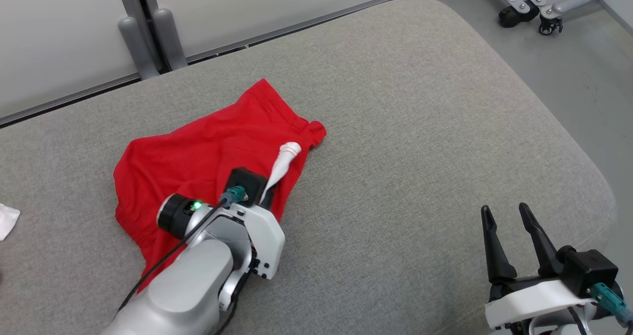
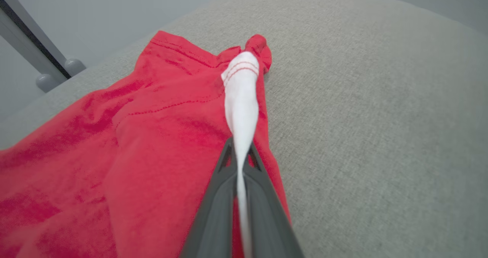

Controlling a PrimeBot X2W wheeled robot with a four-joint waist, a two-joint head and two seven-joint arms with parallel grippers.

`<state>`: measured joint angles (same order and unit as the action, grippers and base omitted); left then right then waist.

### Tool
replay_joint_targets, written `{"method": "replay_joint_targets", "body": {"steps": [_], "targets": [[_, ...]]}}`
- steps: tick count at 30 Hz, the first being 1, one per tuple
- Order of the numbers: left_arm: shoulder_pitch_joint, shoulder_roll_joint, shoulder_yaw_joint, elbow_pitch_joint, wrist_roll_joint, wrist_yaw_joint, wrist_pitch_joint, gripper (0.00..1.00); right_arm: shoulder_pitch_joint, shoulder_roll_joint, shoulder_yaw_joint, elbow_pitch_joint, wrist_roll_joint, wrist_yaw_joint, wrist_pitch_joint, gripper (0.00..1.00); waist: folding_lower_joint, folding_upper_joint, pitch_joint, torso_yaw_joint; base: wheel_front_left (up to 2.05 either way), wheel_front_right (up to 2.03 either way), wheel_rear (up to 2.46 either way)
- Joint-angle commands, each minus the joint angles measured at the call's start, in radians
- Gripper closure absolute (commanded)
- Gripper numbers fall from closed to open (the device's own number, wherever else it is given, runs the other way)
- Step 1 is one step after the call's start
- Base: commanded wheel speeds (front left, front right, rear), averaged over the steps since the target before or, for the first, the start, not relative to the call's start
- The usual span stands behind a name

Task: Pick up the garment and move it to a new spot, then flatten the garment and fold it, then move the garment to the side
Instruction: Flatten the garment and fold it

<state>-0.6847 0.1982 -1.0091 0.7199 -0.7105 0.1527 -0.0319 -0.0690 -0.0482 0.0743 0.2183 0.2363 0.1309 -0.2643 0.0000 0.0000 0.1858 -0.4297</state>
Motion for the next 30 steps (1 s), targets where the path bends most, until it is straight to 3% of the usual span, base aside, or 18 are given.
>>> {"method": "replay_joint_targets", "body": {"steps": [1,6,11,12,13,14,20,24,26,30], "targets": [[0.018,0.003,-0.002,-0.028,-0.006,-0.009,-0.007,1.00,0.008,-0.004,-0.006,0.001,-0.007,0.000,0.000,0.00,0.0000,0.0000,-0.006,0.005,0.00,0.00,0.00],[0.077,-0.002,-0.064,-0.177,0.012,-0.031,0.019,1.00,0.018,-0.004,-0.017,0.000,-0.019,0.000,0.000,0.00,0.0000,0.0000,-0.016,0.024,0.00,0.00,0.00],[0.142,-0.060,-0.117,-0.243,-0.003,-0.062,0.012,1.00,0.008,-0.005,-0.012,0.003,-0.018,0.000,0.000,0.00,0.0000,0.0000,-0.015,0.032,0.00,0.00,0.00],[0.143,-0.066,-0.120,-0.233,0.002,-0.066,-0.003,0.85,0.006,-0.005,-0.011,0.002,-0.018,0.000,0.000,0.00,0.0000,0.0000,-0.014,0.033,0.00,0.00,0.00],[0.144,-0.072,-0.123,-0.219,0.008,-0.073,-0.027,0.18,0.004,-0.004,-0.007,0.002,-0.018,0.000,0.000,0.00,0.0000,0.0000,-0.012,0.034,0.00,0.00,0.00],[0.153,-0.079,-0.125,-0.198,0.008,-0.075,-0.044,0.00,0.002,-0.004,-0.005,0.004,-0.018,0.000,0.000,0.00,0.0000,0.0000,-0.012,0.034,0.00,0.00,0.00],[0.182,-0.114,-0.126,-0.163,-0.037,-0.180,-0.148,0.00,0.009,-0.004,-0.008,0.010,-0.015,0.000,0.000,0.00,0.0000,0.0000,-0.016,0.042,0.00,0.00,0.00],[0.240,-0.100,-0.049,-0.243,-0.138,-0.239,-0.203,0.00,0.019,-0.005,-0.018,0.008,-0.026,0.000,0.000,0.00,0.0000,0.0000,-0.028,0.056,0.00,0.00,0.00],[0.272,-0.062,0.000,-0.293,-0.150,-0.227,-0.220,0.00,0.024,-0.005,-0.028,0.000,-0.038,0.000,0.000,0.00,0.0000,0.0000,-0.040,0.069,0.00,0.00,0.00],[0.364,0.013,0.118,-0.426,-0.102,-0.148,-0.233,0.00,0.039,-0.005,-0.057,-0.015,-0.075,0.000,0.000,0.00,0.0000,0.0000,-0.069,0.108,0.00,0.00,0.00]]}}
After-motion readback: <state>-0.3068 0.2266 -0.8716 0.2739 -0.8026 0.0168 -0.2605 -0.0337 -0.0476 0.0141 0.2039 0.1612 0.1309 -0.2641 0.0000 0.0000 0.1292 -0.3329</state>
